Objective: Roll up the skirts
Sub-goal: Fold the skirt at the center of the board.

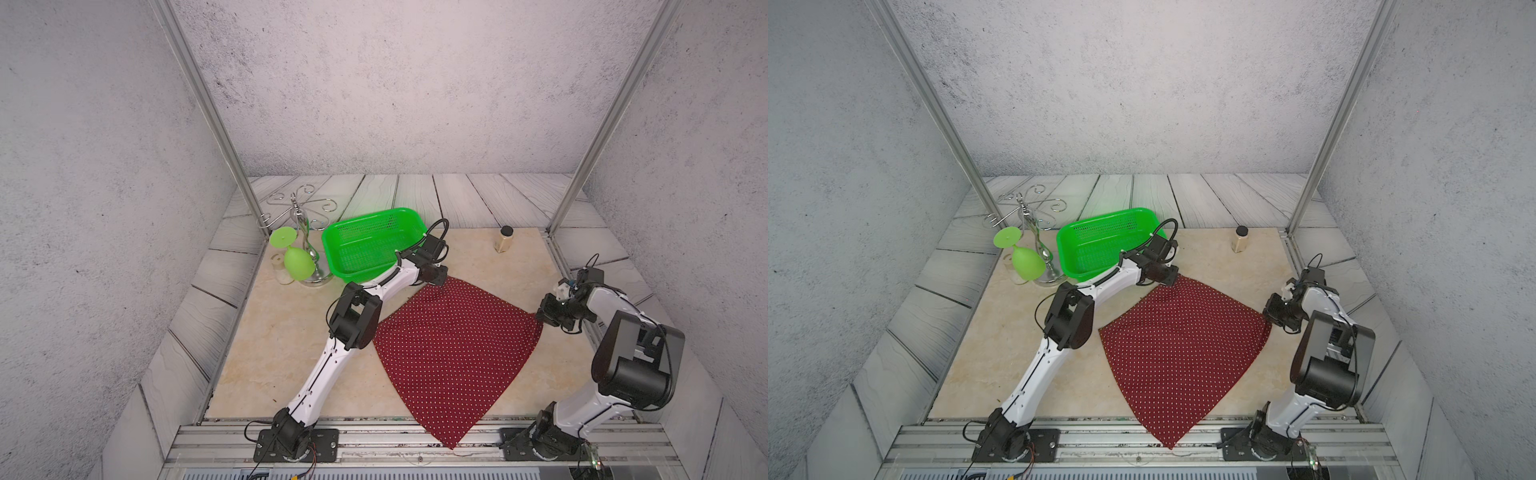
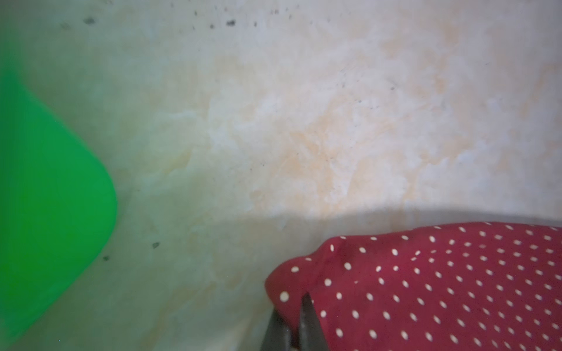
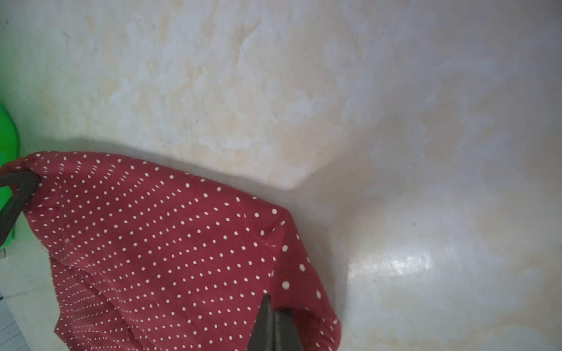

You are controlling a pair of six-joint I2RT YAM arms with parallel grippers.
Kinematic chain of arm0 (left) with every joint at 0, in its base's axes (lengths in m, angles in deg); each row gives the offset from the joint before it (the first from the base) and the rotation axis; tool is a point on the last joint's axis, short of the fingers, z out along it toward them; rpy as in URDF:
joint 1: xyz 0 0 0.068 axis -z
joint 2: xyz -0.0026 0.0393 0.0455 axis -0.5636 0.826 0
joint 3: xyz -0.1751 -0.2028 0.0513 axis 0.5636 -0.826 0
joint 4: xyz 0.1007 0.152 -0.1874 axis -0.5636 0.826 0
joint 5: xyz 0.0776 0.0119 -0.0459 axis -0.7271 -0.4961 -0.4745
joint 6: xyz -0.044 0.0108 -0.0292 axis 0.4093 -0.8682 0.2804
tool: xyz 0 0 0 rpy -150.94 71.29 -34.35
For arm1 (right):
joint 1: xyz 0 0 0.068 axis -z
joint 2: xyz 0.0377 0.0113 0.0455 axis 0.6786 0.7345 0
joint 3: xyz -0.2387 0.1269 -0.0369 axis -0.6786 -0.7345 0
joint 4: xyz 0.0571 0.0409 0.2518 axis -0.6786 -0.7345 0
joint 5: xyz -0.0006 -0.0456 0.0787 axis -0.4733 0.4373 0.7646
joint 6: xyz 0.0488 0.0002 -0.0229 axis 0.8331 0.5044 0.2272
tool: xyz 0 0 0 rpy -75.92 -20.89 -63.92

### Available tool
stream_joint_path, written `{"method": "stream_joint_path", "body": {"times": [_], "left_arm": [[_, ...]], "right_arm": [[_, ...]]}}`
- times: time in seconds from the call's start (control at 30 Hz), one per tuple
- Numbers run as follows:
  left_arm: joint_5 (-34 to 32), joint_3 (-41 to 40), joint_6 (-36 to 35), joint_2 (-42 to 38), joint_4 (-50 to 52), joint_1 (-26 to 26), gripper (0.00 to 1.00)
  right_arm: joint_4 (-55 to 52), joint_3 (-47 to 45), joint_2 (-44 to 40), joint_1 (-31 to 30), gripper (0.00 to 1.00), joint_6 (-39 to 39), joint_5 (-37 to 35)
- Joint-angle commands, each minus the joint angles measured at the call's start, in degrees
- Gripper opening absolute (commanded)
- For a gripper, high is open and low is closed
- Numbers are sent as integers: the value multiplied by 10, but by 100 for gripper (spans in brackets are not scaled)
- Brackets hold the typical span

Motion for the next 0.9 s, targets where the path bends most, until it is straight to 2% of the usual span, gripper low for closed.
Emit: {"method": "stream_joint_path", "body": {"times": [0.0, 0.1, 0.27, 0.4, 0.47, 0.53, 0.63, 0.73, 0.87], "left_arm": [[10, -85, -46, -151, -98, -12, 1], [32, -143, -63, -194, -155, -37, 2], [87, -118, -59, -168, -190, -58, 3], [77, -99, -52, -145, -218, -60, 3], [84, -104, -45, -144, -231, -64, 3], [94, -119, -43, -155, -242, -69, 3], [104, -184, -41, -191, -295, -78, 4], [119, -245, -39, -227, -331, -90, 5], [141, -296, -74, -258, -358, -103, 6]], "right_arm": [[27, 37, -55, -2, 0, 10, 36], [37, 65, -65, -3, 0, 21, 45], [50, 123, -55, -2, 0, 30, 53], [32, 185, -36, -2, 0, 26, 68], [33, 186, -39, -2, 0, 27, 89], [48, 159, -60, -4, 0, 36, 114], [71, 90, -112, -18, 0, 57, 145], [68, 28, -161, -46, 0, 61, 147], [73, -44, -214, -80, 0, 82, 163]]}}
